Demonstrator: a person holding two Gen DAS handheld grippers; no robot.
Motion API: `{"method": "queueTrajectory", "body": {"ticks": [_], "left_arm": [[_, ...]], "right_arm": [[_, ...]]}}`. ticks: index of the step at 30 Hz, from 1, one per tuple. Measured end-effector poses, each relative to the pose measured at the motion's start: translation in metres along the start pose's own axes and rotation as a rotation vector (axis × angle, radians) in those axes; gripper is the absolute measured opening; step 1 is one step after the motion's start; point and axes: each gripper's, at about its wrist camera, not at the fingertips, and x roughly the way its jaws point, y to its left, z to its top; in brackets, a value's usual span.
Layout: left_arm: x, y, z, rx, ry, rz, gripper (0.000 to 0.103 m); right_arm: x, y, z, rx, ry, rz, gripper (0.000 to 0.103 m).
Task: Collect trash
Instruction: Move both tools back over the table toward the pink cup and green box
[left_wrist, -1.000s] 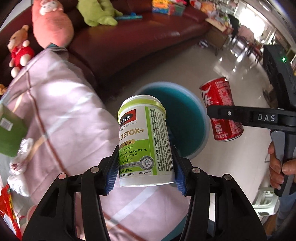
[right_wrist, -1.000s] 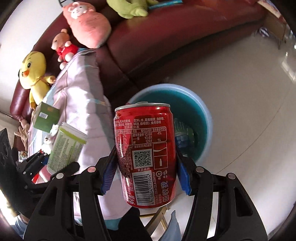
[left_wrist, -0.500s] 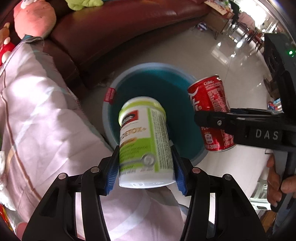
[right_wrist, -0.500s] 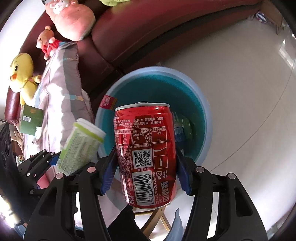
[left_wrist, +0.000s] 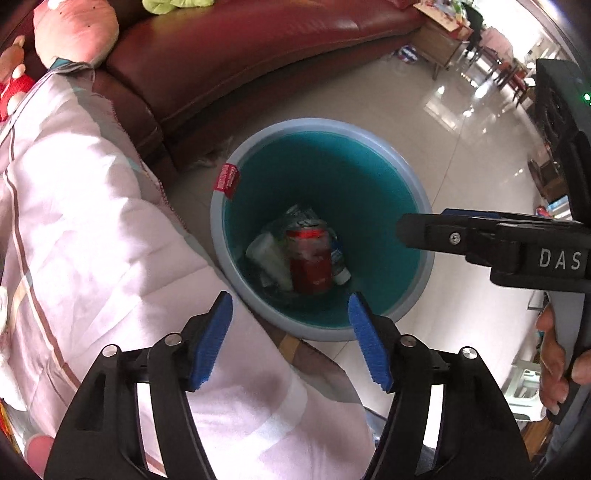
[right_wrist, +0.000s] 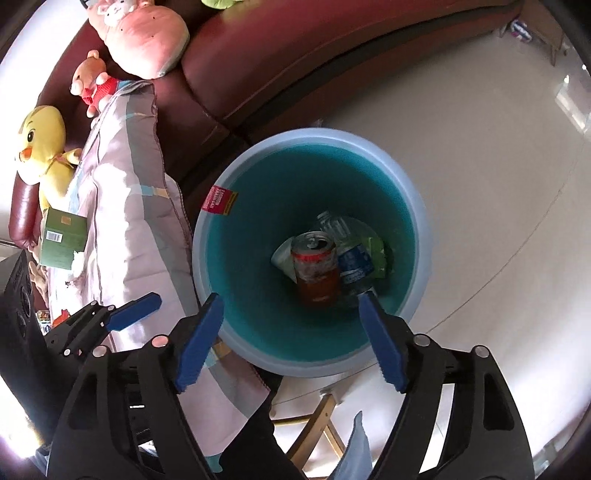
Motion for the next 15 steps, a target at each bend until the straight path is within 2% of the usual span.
{"method": "queueTrajectory", "body": {"ticks": [9, 15], "left_arm": [[-0.016, 0.010, -0.014, -0.034, -0.020, -0.011, 0.070], [-0.044, 0.023, -0.034, -0.052, -0.068, -0.006, 0.070]], "right_arm": [[-0.014, 0.006, -0.011, -0.003, 0.008, -0.030, 0.076], [-0.034, 0.026, -0.020, -0.043, -0.015, -0.039, 0.076]]}}
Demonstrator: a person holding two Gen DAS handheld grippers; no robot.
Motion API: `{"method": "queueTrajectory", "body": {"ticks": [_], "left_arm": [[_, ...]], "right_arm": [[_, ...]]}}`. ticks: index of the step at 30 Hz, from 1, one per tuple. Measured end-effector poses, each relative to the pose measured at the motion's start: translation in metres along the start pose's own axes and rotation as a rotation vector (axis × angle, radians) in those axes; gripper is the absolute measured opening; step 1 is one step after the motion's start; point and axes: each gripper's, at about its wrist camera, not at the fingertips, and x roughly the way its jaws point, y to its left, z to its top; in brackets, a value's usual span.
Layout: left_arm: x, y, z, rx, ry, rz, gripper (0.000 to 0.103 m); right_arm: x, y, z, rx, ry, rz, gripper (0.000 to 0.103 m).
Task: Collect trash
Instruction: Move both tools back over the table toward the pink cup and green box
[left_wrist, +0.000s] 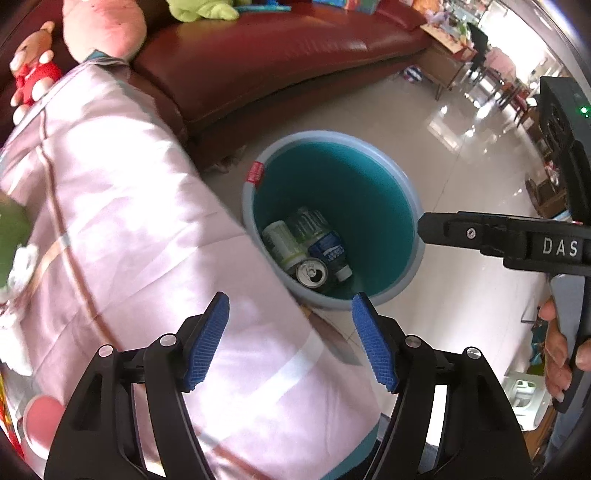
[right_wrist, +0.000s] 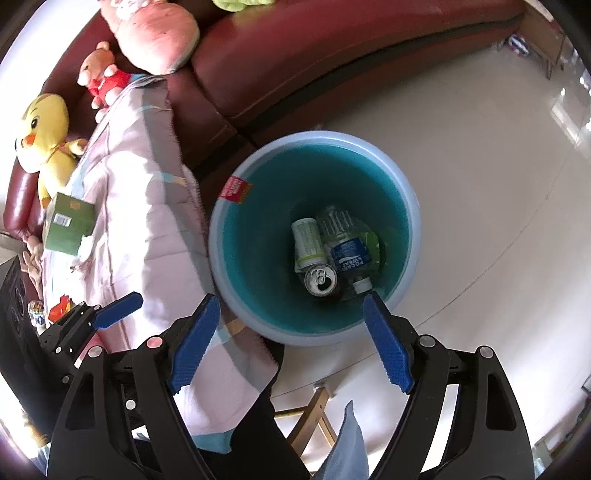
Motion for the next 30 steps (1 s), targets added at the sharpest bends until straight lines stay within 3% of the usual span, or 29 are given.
{"method": "queueTrajectory", "body": {"ticks": [13, 15, 16, 23, 30], "left_arm": [[-0.084, 0.072, -0.062, -0.072, -0.109, 0.061, 0.072], [-0.102, 0.089, -0.076, -0.088, -0.140, 0.079, 0.087], [-0.110, 0.094, -0.081, -0.094, -0.157, 0.091, 0.089], [-0.154, 0.142, -0.119, -0.161, -0.241, 0.115, 0.091], [-0.169, 0.198, -0.159, -0.246, -0.251, 0.154, 0.094]], "right_arm": [[-0.026, 0.088, -0.027, -0.173, -0.007, -0.020, 0.076], [-0.028, 0.109, -0.033, -0.218, -0.001, -0.024, 0.076], [-0.029, 0.119, -0.035, -0.238, 0.001, -0.025, 0.076], [-0.024, 0.194, -0.050, -0.385, 0.044, -0.033, 0.076], [-0.005, 0.262, -0.077, -0.544, 0.118, -0.046, 0.082]]}}
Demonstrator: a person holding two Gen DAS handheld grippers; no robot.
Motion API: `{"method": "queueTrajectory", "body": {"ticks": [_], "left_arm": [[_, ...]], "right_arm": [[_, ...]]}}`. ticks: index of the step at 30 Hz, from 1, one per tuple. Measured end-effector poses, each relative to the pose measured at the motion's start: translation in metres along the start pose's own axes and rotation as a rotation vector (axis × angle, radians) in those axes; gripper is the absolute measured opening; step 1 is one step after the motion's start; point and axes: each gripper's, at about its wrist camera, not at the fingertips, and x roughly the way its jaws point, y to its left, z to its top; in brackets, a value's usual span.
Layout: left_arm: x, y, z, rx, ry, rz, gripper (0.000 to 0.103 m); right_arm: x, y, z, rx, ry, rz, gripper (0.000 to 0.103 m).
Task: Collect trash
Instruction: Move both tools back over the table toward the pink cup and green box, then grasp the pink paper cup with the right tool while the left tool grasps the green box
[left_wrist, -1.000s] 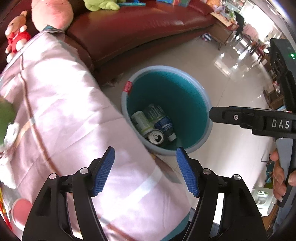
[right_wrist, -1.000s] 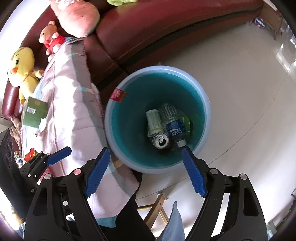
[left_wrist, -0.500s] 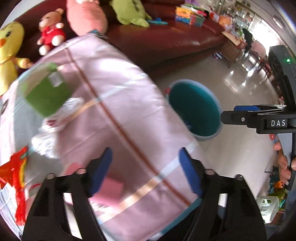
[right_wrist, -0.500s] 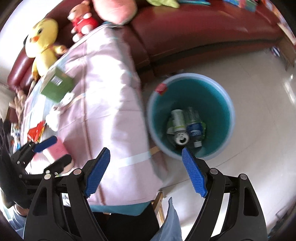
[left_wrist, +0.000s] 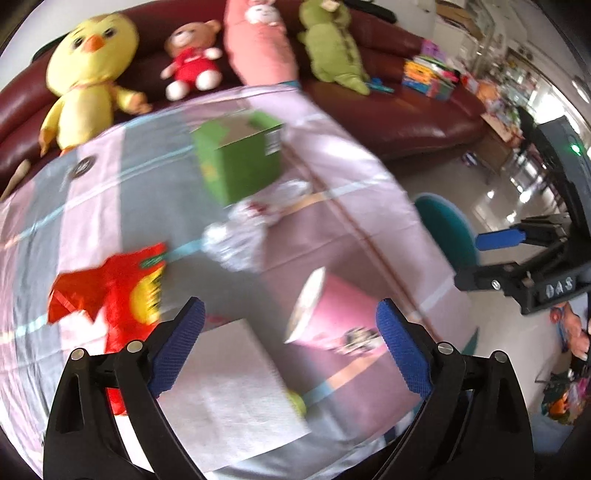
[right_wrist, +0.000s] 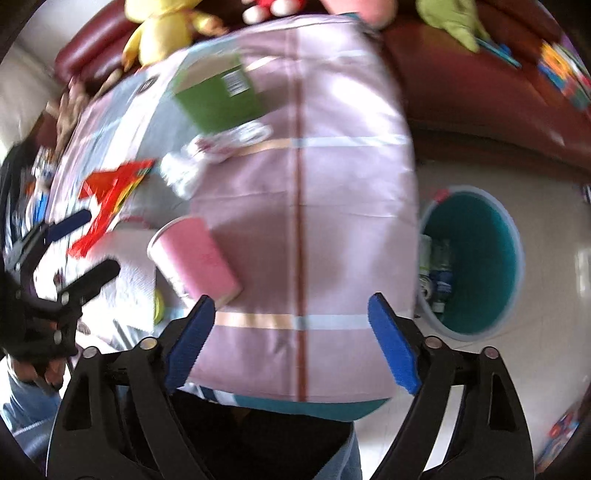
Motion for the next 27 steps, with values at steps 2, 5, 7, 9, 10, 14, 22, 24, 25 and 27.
{"method": "queueTrajectory", "body": {"ticks": [2, 5, 7, 9, 10, 14, 22, 24, 25, 27], "left_arm": [[-0.001, 0.021, -0.007, -0.039, 0.007, 0.013, 0.094], [-0.001, 0.046, -0.016, -0.088, 0.010, 0.042, 0.094], [-0.001, 0.063, -0.021, -0.126, 0.010, 0.049, 0.094], [-0.001, 0.076, -0.024, -0.160, 0.008, 0.050, 0.094], [-0.001, 0.082, -0.024, -0.176, 0.008, 0.048, 0.094], [0.002, 0.095, -0.025, -0.198, 0.009, 0.046, 0.094], [0.017, 0.098, -0.015, -0.178, 0.028, 0.045, 0.094], [0.021, 0.099, -0.011, -0.173, 0.033, 0.043, 0.094], [0.024, 0.099, -0.009, -0.168, 0.036, 0.042, 0.094], [0.028, 0.098, -0.003, -0.154, 0.040, 0.042, 0.094]], "right_arm": [[0.009, 0.020, 0.002, -0.047, 0.028, 0.000, 0.082], [0.025, 0.047, 0.006, -0.111, 0.068, -0.008, 0.082], [0.035, 0.061, 0.009, -0.140, 0.083, -0.010, 0.083], [0.049, 0.074, 0.013, -0.168, 0.105, -0.006, 0.083], [0.053, 0.078, 0.014, -0.173, 0.112, -0.003, 0.083], [0.078, 0.092, 0.019, -0.199, 0.156, -0.001, 0.083], [0.111, 0.103, 0.026, -0.214, 0.191, 0.004, 0.083], [0.115, 0.102, 0.027, -0.209, 0.180, 0.024, 0.075], [0.116, 0.102, 0.027, -0.212, 0.179, 0.032, 0.071], [0.115, 0.100, 0.027, -0.224, 0.174, 0.039, 0.064]]}}
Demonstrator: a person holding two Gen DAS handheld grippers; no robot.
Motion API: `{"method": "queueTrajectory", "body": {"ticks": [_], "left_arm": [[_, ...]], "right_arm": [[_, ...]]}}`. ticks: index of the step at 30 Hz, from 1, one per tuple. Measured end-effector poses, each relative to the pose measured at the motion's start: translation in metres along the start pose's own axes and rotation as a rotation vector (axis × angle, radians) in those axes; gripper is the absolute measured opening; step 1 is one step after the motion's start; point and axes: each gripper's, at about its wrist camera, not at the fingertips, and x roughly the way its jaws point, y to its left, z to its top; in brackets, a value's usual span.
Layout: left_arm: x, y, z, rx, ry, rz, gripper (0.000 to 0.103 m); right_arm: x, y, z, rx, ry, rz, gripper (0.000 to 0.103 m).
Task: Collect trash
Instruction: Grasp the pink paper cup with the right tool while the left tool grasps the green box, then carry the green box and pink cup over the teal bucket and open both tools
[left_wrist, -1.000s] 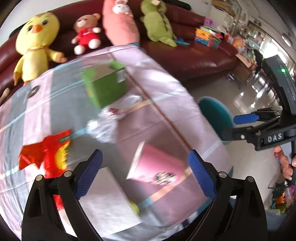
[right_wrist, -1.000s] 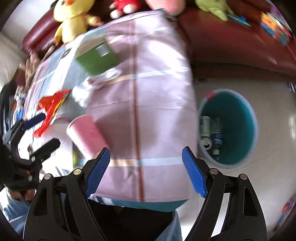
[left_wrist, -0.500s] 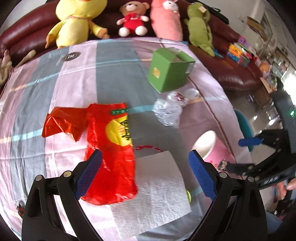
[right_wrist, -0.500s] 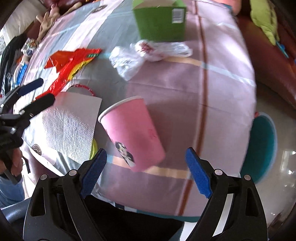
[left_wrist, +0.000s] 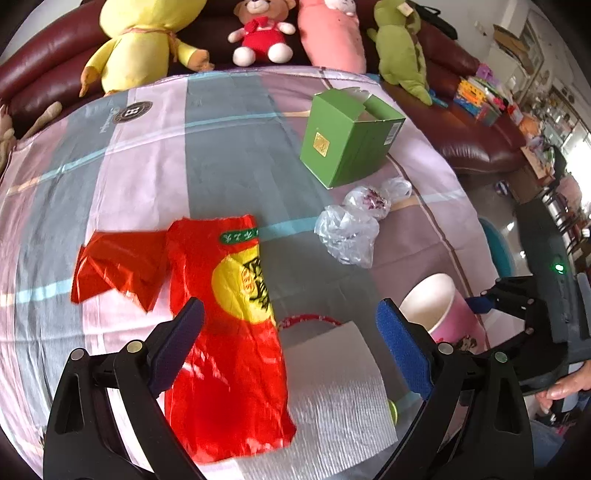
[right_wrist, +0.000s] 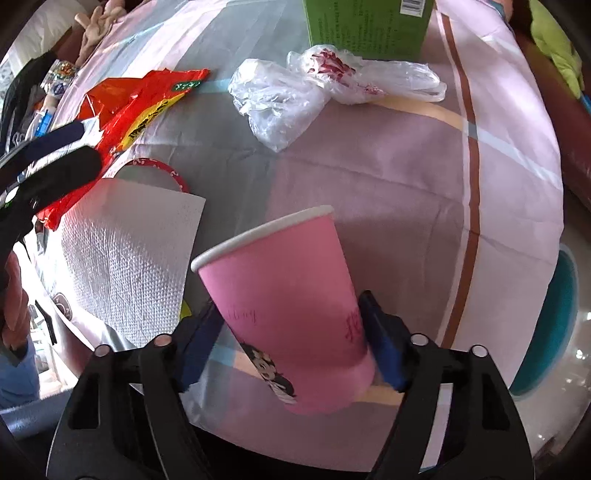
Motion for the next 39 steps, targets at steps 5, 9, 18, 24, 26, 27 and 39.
{"method": "queueTrajectory", "body": {"ticks": [5, 9, 18, 24, 26, 27, 39], "left_arm": [[0.012, -0.011, 0.024, 0.104, -0.002, -0.002, 0.094], [0.025, -0.021, 0.054, 0.204, -0.018, -0.043, 0.094], [0.070, -0.036, 0.112, 0.358, -0.029, -0.126, 0.094], [0.101, -0.042, 0.136, 0.442, -0.019, -0.124, 0.094], [0.113, -0.046, 0.143, 0.463, -0.004, -0.110, 0.094], [0.121, -0.048, 0.147, 0.472, 0.011, -0.100, 0.094], [0.137, -0.066, 0.149, 0.405, -0.001, -0.094, 0.069]], "right_arm": [[-0.021, -0.020, 0.005, 0.048, -0.048, 0.039, 0.062], [-0.042, -0.047, 0.017, 0.102, -0.096, 0.040, 0.062], [-0.059, -0.118, 0.047, 0.271, -0.173, 0.040, 0.062], [-0.052, -0.144, 0.063, 0.314, -0.171, 0.061, 0.062], [-0.047, -0.145, 0.069, 0.314, -0.169, 0.068, 0.062], [-0.045, -0.146, 0.071, 0.316, -0.167, 0.074, 0.062], [-0.028, -0.161, 0.067, 0.360, -0.164, 0.112, 0.062]]}}
